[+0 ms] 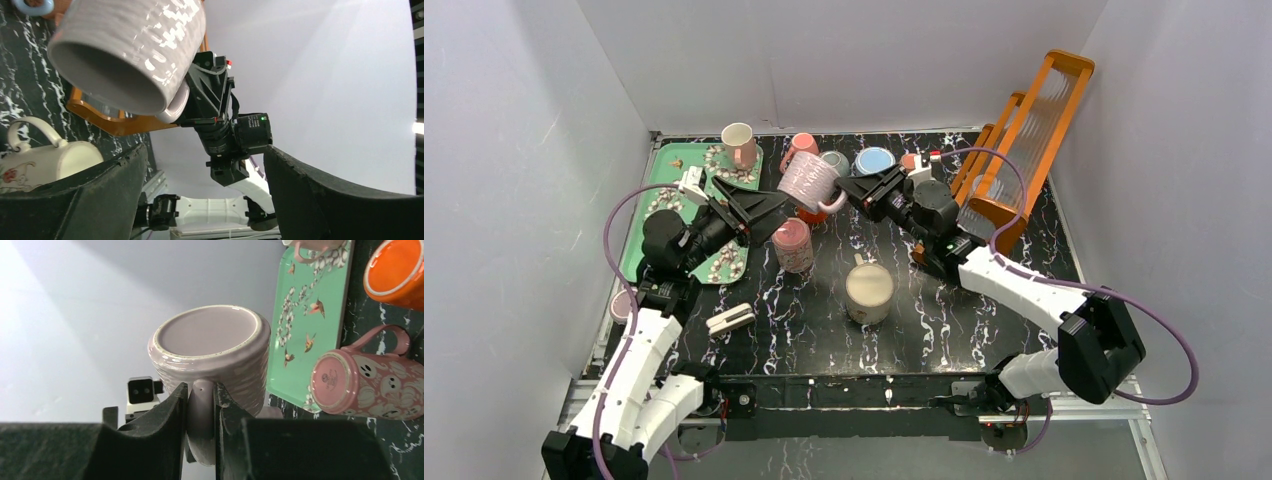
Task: Turn the mug right side up
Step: Turn over the cup at the center of the board.
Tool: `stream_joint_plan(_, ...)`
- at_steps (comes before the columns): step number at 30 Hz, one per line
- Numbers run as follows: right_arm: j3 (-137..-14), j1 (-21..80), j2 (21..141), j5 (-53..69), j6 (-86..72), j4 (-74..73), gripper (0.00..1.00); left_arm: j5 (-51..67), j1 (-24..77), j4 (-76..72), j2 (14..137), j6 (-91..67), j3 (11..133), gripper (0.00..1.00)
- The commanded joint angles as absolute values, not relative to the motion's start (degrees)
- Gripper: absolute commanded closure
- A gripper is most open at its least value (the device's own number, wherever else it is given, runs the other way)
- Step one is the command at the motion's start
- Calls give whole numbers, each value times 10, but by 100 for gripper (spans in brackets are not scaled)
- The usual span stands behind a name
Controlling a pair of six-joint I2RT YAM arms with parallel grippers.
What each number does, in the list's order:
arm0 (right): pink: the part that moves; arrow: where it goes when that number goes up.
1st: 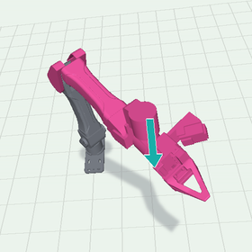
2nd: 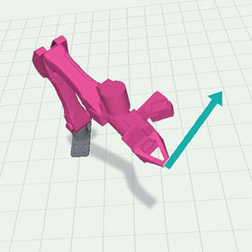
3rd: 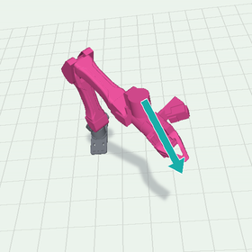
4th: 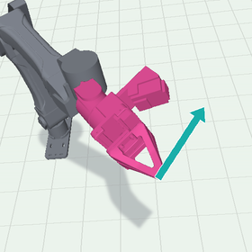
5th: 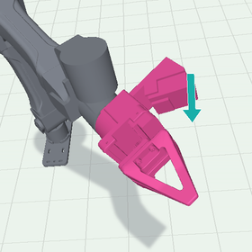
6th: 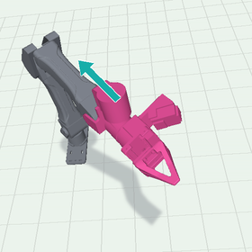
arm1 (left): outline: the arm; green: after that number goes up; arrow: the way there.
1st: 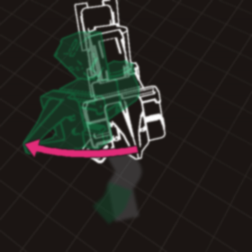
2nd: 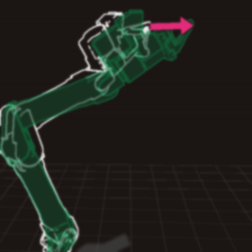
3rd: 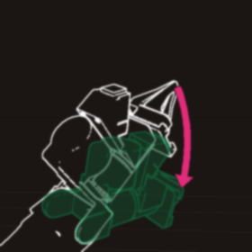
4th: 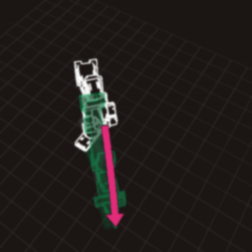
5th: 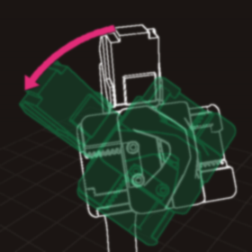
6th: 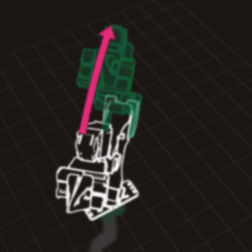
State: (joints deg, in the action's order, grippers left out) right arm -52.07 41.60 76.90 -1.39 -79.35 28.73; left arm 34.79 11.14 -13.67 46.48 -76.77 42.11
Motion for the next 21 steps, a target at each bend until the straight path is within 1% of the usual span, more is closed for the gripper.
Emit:
stream_joint_plan(1,-584,425,769,-33,-855,441,99,322,138,-220,472,-821,402,18)
stream_joint_plan(7,-601,434,796,-45,-867,452,99,289,188,-249,505,-833,396,18)
stream_joint_plan(12,-610,442,811,-46,-877,467,99,258,214,-255,533,-818,404,21)
stream_joint_plan(16,-608,447,816,-38,-882,478,99,240,217,-265,562,-828,408,26)
stream_joint_plan(19,-607,448,822,-19,-890,489,99,211,219,-310,571,-852,396,30)
stream_joint_plan(21,-604,450,825,-4,-890,496,99,200,220,-315,579,-849,405,32)
